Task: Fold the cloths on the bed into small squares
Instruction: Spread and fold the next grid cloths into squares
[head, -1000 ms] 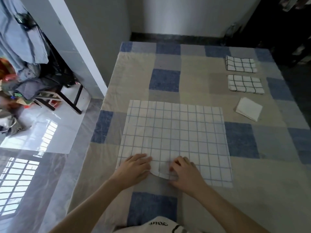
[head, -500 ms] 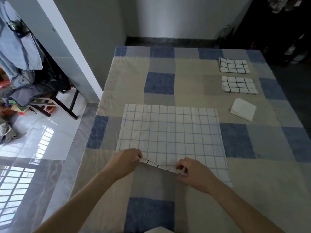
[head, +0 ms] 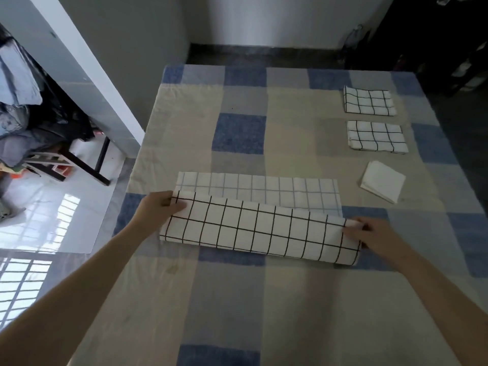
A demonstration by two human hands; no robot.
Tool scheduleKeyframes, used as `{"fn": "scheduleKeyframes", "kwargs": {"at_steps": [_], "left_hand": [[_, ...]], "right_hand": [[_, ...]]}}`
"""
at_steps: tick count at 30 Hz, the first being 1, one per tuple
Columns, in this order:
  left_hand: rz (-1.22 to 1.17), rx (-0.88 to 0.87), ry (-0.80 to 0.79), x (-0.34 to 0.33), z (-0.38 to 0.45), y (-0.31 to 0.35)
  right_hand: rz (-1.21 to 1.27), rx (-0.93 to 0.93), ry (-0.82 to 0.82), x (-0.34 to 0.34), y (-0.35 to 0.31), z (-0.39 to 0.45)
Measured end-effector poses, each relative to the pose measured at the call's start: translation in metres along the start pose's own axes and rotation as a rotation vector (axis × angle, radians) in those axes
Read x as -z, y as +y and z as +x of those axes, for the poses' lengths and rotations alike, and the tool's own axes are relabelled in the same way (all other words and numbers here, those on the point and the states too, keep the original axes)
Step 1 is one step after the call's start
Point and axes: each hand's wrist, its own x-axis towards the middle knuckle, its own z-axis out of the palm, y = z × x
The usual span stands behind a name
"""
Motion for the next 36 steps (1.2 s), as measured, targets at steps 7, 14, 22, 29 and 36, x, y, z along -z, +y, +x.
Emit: {"fn": "scheduleKeyframes", "kwargs": {"at_steps": [7, 14, 22, 29, 36], "left_hand": [[-0.008, 0.083, 0.166, -0.016, 0.043, 0.007], [0.051, 0.058, 0.247, -0.027, 0.054, -0.005], [0.050, 0.020, 0.320, -0.033, 0.063, -0.014], [0.113, -0.024, 0.328, -0.034, 0.072, -0.006], [0.126, -0.355, 0.451, -0.077, 0.017, 0.047]], "right_hand": [[-0.022, 0.053, 0.293, -0.014, -0.030, 0.077], [-0.051, 0.113, 0.448, -0.035, -0.034, 0.120], [-0.136, 0.171, 0.556, -0.046, -0.023, 0.125], [-0.196, 0.217, 0.586, -0.053, -0.017, 0.122], [-0.234, 0.301, 0.657, -0.062, -0.009, 0.123]]}}
